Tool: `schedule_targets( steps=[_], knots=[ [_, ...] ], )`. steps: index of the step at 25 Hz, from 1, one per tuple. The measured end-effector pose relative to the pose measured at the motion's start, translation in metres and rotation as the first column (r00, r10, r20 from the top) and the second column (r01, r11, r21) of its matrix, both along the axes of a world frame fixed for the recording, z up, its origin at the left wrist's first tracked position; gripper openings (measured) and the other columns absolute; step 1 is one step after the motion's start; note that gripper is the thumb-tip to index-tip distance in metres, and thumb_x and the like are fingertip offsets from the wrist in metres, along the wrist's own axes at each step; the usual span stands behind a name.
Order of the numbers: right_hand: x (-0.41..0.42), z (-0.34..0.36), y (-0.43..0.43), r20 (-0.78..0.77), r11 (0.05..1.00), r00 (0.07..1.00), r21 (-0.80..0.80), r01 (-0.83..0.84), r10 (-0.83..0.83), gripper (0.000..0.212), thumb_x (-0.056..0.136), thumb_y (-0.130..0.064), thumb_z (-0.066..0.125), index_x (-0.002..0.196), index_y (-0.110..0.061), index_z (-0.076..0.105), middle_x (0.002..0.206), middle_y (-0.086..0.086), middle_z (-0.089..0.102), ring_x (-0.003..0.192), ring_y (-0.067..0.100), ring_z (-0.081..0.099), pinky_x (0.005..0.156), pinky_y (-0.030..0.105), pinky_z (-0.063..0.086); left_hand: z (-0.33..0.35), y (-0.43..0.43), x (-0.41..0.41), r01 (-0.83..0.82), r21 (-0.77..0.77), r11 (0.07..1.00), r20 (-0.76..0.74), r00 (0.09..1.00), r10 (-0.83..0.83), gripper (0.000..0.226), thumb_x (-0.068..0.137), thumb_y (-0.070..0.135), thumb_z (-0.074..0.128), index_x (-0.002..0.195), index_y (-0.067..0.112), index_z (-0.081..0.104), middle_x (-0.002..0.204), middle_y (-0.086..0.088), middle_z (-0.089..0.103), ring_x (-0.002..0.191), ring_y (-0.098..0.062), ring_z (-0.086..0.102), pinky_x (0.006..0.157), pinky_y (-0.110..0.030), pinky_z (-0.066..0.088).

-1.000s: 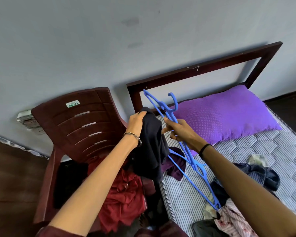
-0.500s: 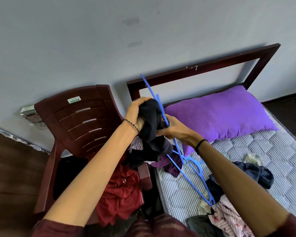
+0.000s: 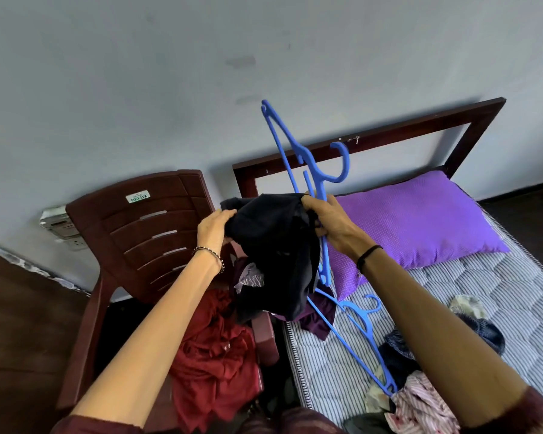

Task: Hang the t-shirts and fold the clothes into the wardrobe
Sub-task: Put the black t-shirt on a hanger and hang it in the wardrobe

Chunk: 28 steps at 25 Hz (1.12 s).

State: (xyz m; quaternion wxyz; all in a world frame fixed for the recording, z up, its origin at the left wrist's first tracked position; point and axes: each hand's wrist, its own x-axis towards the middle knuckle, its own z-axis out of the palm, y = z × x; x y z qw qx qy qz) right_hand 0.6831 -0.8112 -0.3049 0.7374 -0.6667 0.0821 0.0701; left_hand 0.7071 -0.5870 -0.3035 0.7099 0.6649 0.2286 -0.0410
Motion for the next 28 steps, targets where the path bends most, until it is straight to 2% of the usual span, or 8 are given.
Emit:
schedule_targets(
  steps=[4, 8, 10, 13, 17, 20, 24, 28],
  knots=[
    [0.002, -0.011, 0.004, 0.026, 0.934, 0.973, -0.287, -0.214, 0.231, 0.025, 0.076, -0.008, 0.08, 0.085, -0.002, 0.057, 0.07, 0.0, 0.049, 0.06, 0.012, 0.046, 0.051, 0.021, 0.037, 0.003, -0.01, -0.001, 0.104, -0.183, 0.977, 0.073, 0.993, -0.092, 0.009, 0.091, 0.001, 0.062, 0.091, 0.007, 0.069, 0.074, -0.001, 0.072, 0.07, -0.011, 0.067, 0.056, -0.023, 0.057],
    [0.0, -0.024, 0.025, 0.027, 0.875, 0.973, -0.444, -0.193, 0.228, 0.042, 0.064, -0.033, 0.075, 0.099, -0.013, 0.064, 0.078, -0.001, 0.064, 0.069, 0.014, 0.059, 0.067, 0.043, 0.056, 0.013, -0.039, -0.007, 0.163, -0.425, 0.89, 0.091, 0.986, -0.137, 0.012, 0.091, 0.005, 0.055, 0.087, 0.007, 0.065, 0.069, 0.0, 0.069, 0.067, -0.012, 0.068, 0.059, -0.029, 0.059],
    [0.004, -0.023, 0.025, 0.054, 0.884, 0.982, -0.447, -0.137, 0.179, 0.036, 0.064, -0.037, 0.062, 0.088, -0.01, 0.063, 0.07, -0.001, 0.06, 0.065, 0.014, 0.056, 0.065, 0.047, 0.051, 0.007, -0.04, -0.005, 0.235, -0.271, 0.934, 0.103, 0.971, -0.214, 0.011, 0.087, 0.011, 0.054, 0.088, 0.013, 0.065, 0.071, 0.0, 0.063, 0.07, -0.015, 0.062, 0.061, -0.033, 0.058],
    [0.003, -0.01, 0.02, 0.095, 0.924, 0.973, -0.345, -0.166, 0.21, 0.029, 0.086, -0.016, 0.066, 0.066, -0.015, 0.044, 0.057, -0.008, 0.041, 0.054, 0.009, 0.04, 0.055, 0.025, 0.035, -0.013, -0.03, -0.002, 0.292, 0.196, 0.936, 0.134, 0.938, -0.32, 0.025, 0.09, -0.008, 0.051, 0.105, 0.012, 0.055, 0.078, -0.002, 0.059, 0.072, -0.016, 0.055, 0.062, -0.02, 0.051],
    [0.009, 0.006, 0.015, 0.151, 0.988, 0.979, -0.083, -0.127, 0.138, 0.048, 0.096, -0.004, 0.061, 0.067, -0.026, 0.029, 0.057, -0.005, 0.025, 0.049, 0.01, 0.023, 0.047, 0.023, 0.019, -0.041, -0.025, -0.011, 0.567, 0.137, 0.812, -0.007, 0.82, -0.572, 0.063, 0.073, -0.008, 0.073, 0.122, 0.021, 0.046, 0.108, -0.007, 0.064, 0.098, -0.018, 0.063, 0.087, -0.032, 0.052],
    [0.017, 0.013, 0.005, 0.088, 0.997, 0.993, 0.015, -0.081, 0.079, 0.047, 0.096, -0.003, 0.06, 0.068, -0.027, 0.03, 0.054, -0.007, 0.023, 0.044, 0.008, 0.02, 0.043, 0.021, 0.017, -0.057, -0.031, -0.018, 0.727, 0.127, 0.675, -0.113, 0.686, -0.718, 0.033, 0.088, -0.007, 0.064, 0.117, 0.009, 0.062, 0.09, 0.005, 0.072, 0.085, 0.0, 0.066, 0.086, -0.018, 0.051],
    [0.013, -0.005, -0.011, 0.015, 0.969, 0.998, -0.242, -0.057, 0.062, 0.043, 0.089, -0.02, 0.077, 0.069, -0.022, 0.038, 0.054, -0.009, 0.035, 0.047, 0.008, 0.032, 0.05, 0.024, 0.028, -0.066, -0.037, -0.023, 0.622, 0.383, 0.683, -0.184, 0.776, -0.603, 0.013, 0.095, 0.018, 0.058, 0.099, 0.02, 0.07, 0.089, 0.001, 0.07, 0.087, -0.015, 0.067, 0.09, -0.032, 0.052],
    [0.003, -0.026, -0.02, -0.161, 0.819, 0.985, -0.557, -0.139, 0.058, 0.045, 0.076, -0.037, 0.088, 0.082, -0.013, 0.05, 0.081, -0.001, 0.048, 0.071, 0.017, 0.045, 0.061, 0.029, 0.035, -0.045, -0.043, -0.022, 0.303, 0.568, 0.765, -0.038, 0.938, -0.344, 0.028, 0.095, 0.024, 0.057, 0.068, 0.016, 0.058, 0.058, 0.002, 0.049, 0.061, -0.017, 0.045, 0.052, -0.021, 0.033]
  ],
)
